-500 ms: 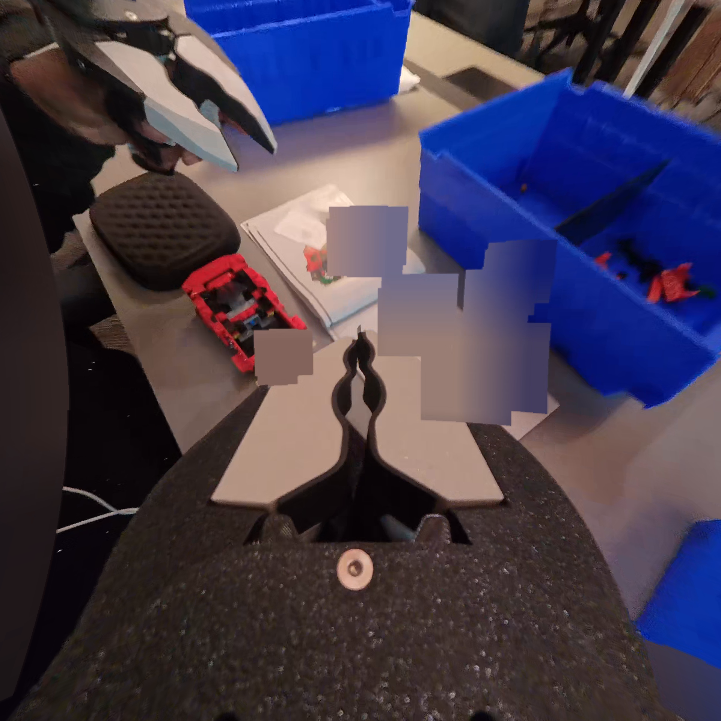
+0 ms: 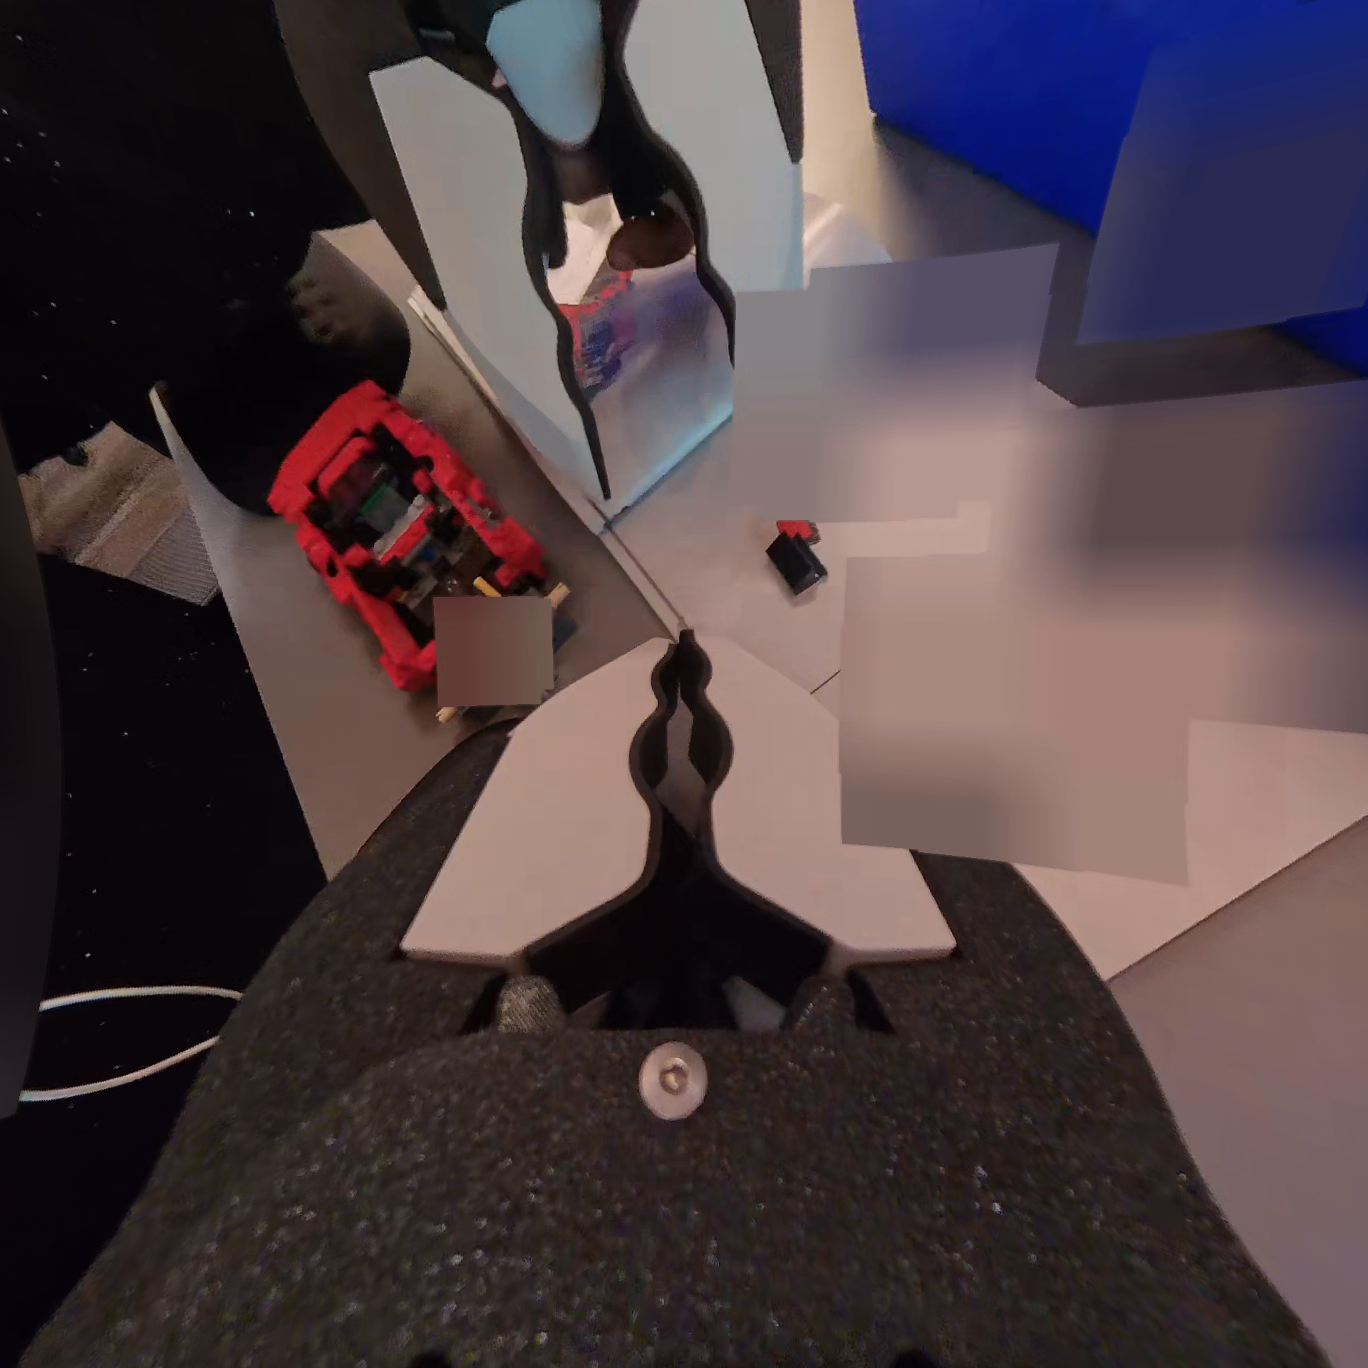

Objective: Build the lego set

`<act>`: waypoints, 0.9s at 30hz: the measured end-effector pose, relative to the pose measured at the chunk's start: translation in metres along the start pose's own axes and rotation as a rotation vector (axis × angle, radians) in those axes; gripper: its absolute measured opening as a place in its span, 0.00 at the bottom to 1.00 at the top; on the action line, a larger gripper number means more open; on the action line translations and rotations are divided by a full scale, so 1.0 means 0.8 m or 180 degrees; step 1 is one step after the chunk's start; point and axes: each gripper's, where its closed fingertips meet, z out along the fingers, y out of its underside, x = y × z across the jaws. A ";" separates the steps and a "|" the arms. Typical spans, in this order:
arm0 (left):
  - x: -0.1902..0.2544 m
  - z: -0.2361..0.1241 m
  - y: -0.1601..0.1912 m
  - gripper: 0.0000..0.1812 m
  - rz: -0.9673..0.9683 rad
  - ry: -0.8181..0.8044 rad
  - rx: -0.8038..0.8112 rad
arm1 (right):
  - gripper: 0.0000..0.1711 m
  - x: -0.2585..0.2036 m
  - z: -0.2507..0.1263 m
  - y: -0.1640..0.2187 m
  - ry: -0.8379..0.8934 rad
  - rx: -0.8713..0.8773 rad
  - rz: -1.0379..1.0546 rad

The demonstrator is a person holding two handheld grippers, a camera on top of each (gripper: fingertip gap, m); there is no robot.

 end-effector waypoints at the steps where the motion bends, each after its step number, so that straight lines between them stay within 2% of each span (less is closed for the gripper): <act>1: -0.003 0.003 0.000 0.26 -0.0019 0.0043 0.0009 | 0.00 0.003 0.003 -0.001 -0.0008 -0.0025 0.0037; 5: -0.008 0.012 -0.008 0.27 0.0000 0.0158 0.0111 | 0.00 0.015 0.014 0.002 0.0010 -0.0191 0.0106; 9: -0.009 0.026 0.005 0.27 -0.0039 0.0254 -0.0095 | 0.00 0.020 0.022 0.004 0.0012 -0.0291 0.0134; 16: -0.004 0.033 0.002 0.25 -0.0140 0.0387 -0.0080 | 0.00 0.035 0.026 0.002 0.0110 -0.0361 0.0143; 24: 0.011 0.036 -0.001 0.23 -0.0479 0.0481 -0.0070 | 0.00 0.047 0.010 -0.006 0.0316 -0.0243 0.0072; 27: 0.017 0.037 -0.010 0.23 -0.0628 0.0527 0.0051 | 0.00 0.046 0.005 -0.012 0.0507 -0.0106 -0.0260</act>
